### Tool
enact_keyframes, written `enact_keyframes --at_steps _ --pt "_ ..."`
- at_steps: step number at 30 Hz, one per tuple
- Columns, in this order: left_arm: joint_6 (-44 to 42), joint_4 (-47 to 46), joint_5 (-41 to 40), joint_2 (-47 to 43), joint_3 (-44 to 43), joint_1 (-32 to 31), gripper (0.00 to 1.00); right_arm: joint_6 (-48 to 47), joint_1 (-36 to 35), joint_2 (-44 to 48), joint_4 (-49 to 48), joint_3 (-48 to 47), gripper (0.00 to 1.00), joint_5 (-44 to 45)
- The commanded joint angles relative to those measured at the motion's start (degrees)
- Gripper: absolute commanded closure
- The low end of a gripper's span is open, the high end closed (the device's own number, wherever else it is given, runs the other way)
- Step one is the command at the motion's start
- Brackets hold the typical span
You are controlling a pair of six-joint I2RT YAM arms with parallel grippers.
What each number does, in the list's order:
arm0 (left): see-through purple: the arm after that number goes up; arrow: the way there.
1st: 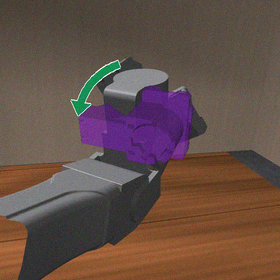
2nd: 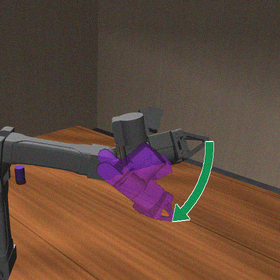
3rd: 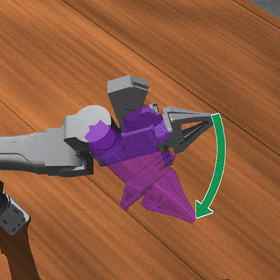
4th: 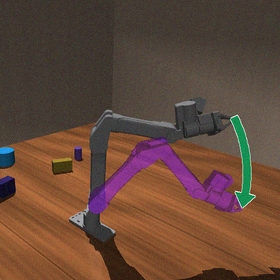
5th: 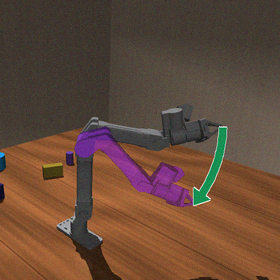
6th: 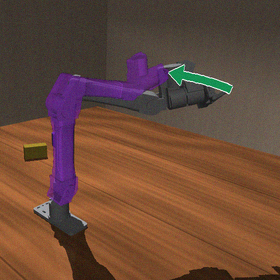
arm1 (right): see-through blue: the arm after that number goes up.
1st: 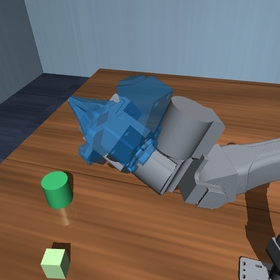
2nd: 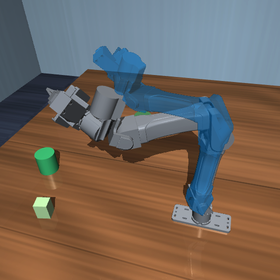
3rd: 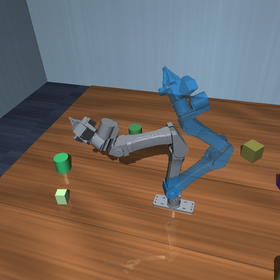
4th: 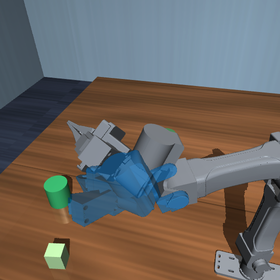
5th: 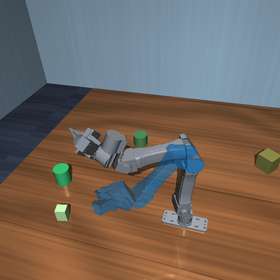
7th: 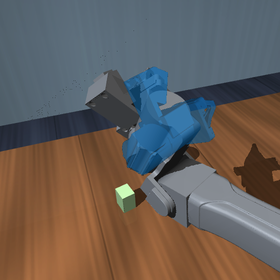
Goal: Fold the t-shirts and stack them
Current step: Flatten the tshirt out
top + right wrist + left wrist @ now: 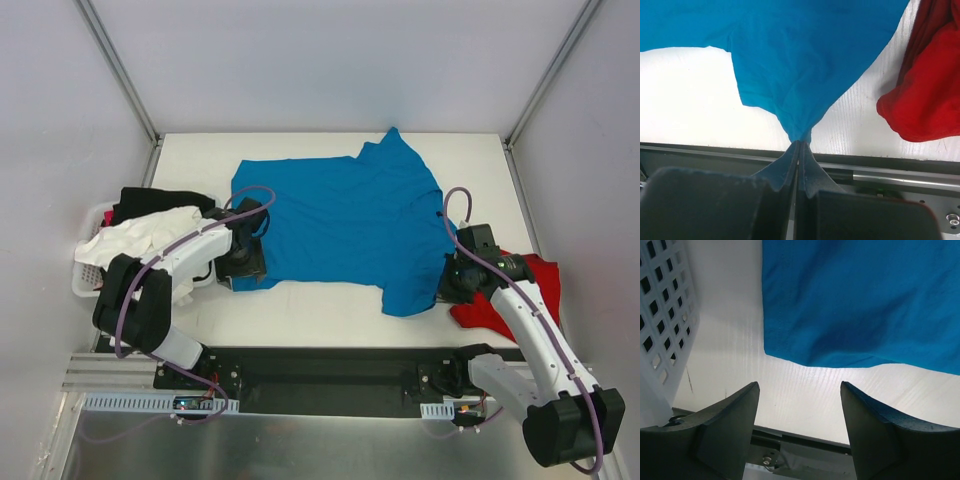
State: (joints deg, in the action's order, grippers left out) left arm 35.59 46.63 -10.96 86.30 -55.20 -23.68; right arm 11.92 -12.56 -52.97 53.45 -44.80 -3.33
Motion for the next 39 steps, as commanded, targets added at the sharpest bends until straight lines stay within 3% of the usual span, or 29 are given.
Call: enact_keyframes --at_steps 1,8,17,20,21,27,28,30,36,39 --pt "-3.5 -5.0 4.0 3.1 2.3 2.1 0.33 0.1 0.1 0.9 1.1 -2.5 0.99 0.6" --pt "-4.2 -2.7 3.0 2.6 -8.6 -3.3 0.35 1.0 0.1 -0.7 -1.1 -1.8 0.99 -0.4" --pt "4.7 13.8 -6.3 -7.3 -25.6 -7.8 0.35 0.0 0.1 -1.8 -2.3 -0.8 0.99 -1.5" --pt "8.5 20.4 -9.0 -12.3 -24.3 -7.8 0.41 -0.7 0.1 -1.8 -2.2 -1.2 0.99 -1.7" --pt "10.3 21.7 -9.3 -13.4 -23.0 -7.8 0.5 -0.9 0.1 -1.8 -2.2 -1.2 0.99 -1.7" --pt "15.8 30.8 -14.4 -22.1 -15.4 -7.2 0.73 -1.1 0.1 -0.9 -2.5 -0.5 0.99 -3.0" --pt "16.5 31.6 -14.7 -23.4 -14.9 -7.0 0.88 -1.2 0.0 -0.7 -2.5 -0.3 0.99 -3.0" --pt "18.5 32.6 -14.6 -25.0 -13.0 -6.6 1.0 -1.4 0.1 -0.2 -2.3 -0.2 0.99 -3.3" --pt "22.5 34.0 -17.3 -24.1 -10.2 -5.6 1.0 -1.6 0.0 0.9 -1.6 -0.2 0.99 -3.8" --pt "20.1 35.7 -21.4 -22.1 -11.2 -0.3 1.0 -1.6 0.0 1.5 -1.1 -0.5 0.99 -3.8"
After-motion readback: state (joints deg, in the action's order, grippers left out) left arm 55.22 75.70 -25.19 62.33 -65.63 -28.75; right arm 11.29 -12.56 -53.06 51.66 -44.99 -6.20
